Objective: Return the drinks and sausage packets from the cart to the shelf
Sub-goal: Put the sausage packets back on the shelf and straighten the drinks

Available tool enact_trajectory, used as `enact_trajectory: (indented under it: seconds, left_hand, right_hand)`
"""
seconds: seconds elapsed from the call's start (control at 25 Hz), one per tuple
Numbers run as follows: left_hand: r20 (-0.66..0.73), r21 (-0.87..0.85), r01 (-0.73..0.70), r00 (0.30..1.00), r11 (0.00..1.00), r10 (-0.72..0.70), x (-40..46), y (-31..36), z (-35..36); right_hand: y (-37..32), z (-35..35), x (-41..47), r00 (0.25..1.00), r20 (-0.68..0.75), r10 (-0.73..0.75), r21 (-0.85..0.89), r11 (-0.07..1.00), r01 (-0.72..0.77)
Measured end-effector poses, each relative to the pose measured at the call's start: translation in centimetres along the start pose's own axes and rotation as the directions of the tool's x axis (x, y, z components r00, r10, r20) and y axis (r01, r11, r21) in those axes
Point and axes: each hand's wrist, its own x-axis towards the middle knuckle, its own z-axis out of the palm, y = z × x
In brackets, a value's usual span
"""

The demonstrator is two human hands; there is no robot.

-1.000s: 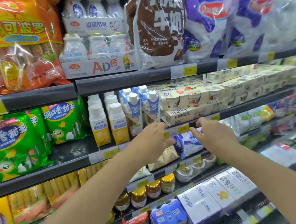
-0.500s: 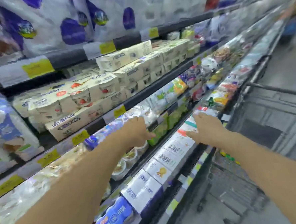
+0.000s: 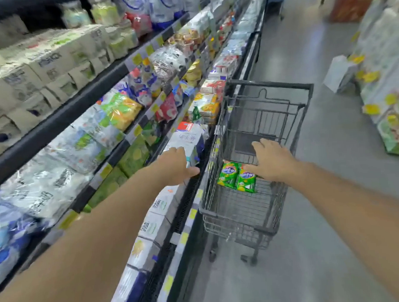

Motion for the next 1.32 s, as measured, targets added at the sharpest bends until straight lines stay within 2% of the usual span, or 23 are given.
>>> enact_trajectory:
  seconds: [0.32,0.52,0.68,0.76,0.92,1.0,1.16,1.32]
  left_hand:
    - [0.115,0.02,-0.236,0.966,0.972,0.232,14.5,7.7,3.3]
    - [0.201,-0.012,-0.269,0.943,0.963,0.266,24.0,8.4,5.5]
    - [0.259,-0.077,-0.226,0.936,0.971,0.238,31.2,8.2,10.3]
    - [0.297,-0.117,-0.167,0.935,0.979,0.195,34.6,8.3,14.4]
    - [0.392,-0.215,-0.005,0.915,0.977,0.091,40.8,8.9,24.4]
    - [0.396,-0.201,0.021,0.916,0.979,0.062,43.8,8.9,28.8]
    - [0.328,-0.083,0.027,0.945,0.996,0.002,49.0,8.6,37.5]
    - [0.214,0.006,0.065,0.975,0.998,-0.065,51.9,7.0,42.8]
  right_hand:
    - [8.5,2.5,5.2,0.977,0.061,0.204,0.096,0.973,-0.209]
    - [10.7,4.7,11.3,0.942,0.13,0.31,0.208,0.92,-0.331]
    - [12.0,8.8,16.2,0.867,0.244,0.435,0.458,0.736,-0.498]
    - [13.0,12.1,19.7,0.831,0.301,0.469,0.507,0.659,-0.556]
    - [14.9,21.2,26.4,0.777,0.411,0.477,0.497,0.597,-0.63]
    - [15.6,26.2,28.8,0.76,0.449,0.47,0.485,0.586,-0.649]
    - [17.1,36.9,32.5,0.677,0.526,0.515,0.463,0.495,-0.735]
    - [17.2,42.5,35.6,0.618,0.573,0.538,0.382,0.492,-0.782]
